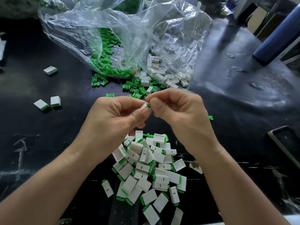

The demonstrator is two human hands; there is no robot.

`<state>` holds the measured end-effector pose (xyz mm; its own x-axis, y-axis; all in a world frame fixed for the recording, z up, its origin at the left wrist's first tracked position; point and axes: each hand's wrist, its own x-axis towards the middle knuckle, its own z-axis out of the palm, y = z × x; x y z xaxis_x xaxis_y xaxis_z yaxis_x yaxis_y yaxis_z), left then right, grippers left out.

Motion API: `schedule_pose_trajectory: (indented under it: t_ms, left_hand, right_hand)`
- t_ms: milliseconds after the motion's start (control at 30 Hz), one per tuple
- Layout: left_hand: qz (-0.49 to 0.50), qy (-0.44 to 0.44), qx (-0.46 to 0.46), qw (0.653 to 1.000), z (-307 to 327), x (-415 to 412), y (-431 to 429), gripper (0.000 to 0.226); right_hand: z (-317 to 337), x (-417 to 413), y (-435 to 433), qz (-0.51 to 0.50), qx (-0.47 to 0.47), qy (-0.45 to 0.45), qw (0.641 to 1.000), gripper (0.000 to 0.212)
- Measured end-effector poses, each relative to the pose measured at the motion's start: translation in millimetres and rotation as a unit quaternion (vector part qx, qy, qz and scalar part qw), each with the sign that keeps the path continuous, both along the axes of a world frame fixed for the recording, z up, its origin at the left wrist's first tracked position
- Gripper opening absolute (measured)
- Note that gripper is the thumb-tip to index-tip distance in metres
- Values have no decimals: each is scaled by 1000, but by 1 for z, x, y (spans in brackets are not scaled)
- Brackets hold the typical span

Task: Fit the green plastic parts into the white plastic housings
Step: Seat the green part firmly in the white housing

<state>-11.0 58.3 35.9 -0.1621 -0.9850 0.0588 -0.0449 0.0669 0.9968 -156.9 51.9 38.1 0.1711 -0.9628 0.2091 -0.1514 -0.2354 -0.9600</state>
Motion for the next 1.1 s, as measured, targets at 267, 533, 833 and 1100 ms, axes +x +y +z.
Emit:
schedule_pose_trajectory:
  t_ms: [267, 533, 833, 1100]
  left_hand:
    - [23, 16, -33, 999, -1, 1, 0, 34]
    - [10, -46, -71, 996, -3, 3, -3, 22]
    - [-93, 85, -47, 991, -4, 3, -2, 17]
    - [-65, 70, -17, 995, 0, 2, -1, 18]
  right_hand:
    - [2, 1, -2, 87, 260, -67, 959, 45]
    - [2, 7, 1, 171, 334, -69, 925, 64]
    - [0, 6, 2, 177, 325, -41, 928, 66]
    - [3, 3, 4, 174, 319, -79, 928, 70]
